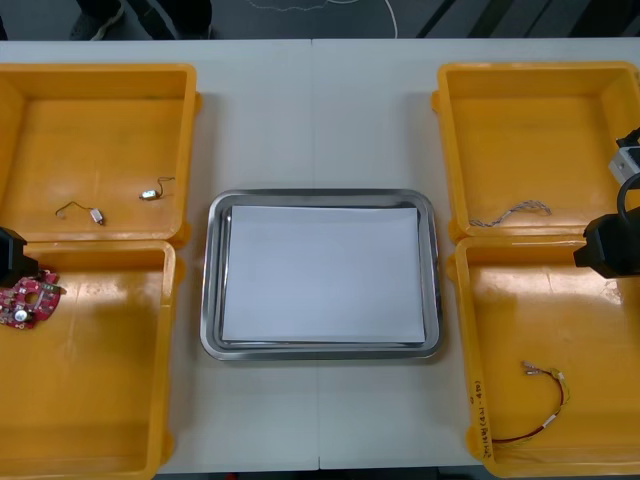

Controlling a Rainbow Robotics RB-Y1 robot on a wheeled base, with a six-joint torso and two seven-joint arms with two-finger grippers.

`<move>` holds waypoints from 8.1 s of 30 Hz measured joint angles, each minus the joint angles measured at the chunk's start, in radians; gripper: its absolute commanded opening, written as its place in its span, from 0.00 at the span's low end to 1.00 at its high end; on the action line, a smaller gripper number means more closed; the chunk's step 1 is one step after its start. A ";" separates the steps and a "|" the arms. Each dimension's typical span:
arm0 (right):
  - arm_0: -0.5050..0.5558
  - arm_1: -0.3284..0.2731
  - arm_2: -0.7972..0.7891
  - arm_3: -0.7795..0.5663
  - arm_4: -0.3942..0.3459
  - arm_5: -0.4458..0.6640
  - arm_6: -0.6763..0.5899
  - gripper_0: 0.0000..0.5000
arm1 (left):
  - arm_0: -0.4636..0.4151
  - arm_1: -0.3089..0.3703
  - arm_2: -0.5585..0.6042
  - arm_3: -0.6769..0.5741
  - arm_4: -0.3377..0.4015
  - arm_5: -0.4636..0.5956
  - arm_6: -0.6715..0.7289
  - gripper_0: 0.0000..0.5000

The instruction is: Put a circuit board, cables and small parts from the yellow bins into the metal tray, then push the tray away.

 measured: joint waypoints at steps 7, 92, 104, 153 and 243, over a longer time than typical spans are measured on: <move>0.000 0.000 0.000 0.000 0.000 0.000 0.000 1.00 | 0.000 0.000 0.000 0.000 0.000 0.000 0.000 1.00; 0.397 0.050 0.118 -0.100 0.136 -0.329 0.477 1.00 | 0.061 0.144 -0.178 0.415 0.060 -0.329 -0.234 1.00; 0.448 0.056 0.118 -0.004 0.141 -0.455 0.534 1.00 | 0.076 0.144 -0.178 0.415 0.060 -0.345 -0.234 1.00; 0.550 0.056 0.166 0.085 0.116 -0.602 0.530 1.00 | 0.090 0.118 -0.178 0.416 0.023 -0.367 -0.291 0.60; 0.301 -0.011 0.161 0.221 0.009 -0.538 0.383 1.00 | 0.362 -0.043 -0.116 0.014 -0.060 -0.235 -0.422 0.00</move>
